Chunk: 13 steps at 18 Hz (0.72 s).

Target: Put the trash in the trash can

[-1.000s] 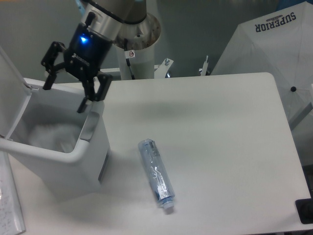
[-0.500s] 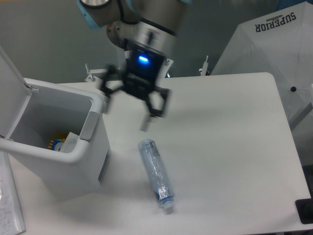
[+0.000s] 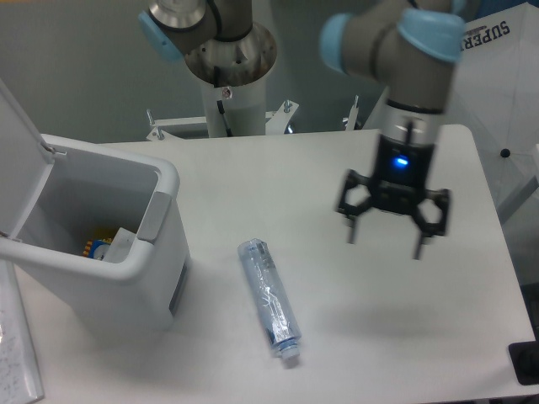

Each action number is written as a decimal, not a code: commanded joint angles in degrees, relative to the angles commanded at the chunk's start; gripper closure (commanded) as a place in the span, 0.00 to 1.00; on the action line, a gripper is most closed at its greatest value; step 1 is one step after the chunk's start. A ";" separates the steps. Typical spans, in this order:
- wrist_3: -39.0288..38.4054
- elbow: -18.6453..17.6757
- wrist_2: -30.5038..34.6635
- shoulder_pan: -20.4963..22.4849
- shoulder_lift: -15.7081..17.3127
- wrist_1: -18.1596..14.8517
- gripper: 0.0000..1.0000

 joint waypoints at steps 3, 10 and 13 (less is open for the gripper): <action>12.45 5.62 10.72 -0.52 -3.08 -7.01 0.00; 17.59 10.47 18.13 -3.42 -6.87 -13.46 0.00; 17.68 10.30 18.67 -3.69 -7.04 -13.55 0.00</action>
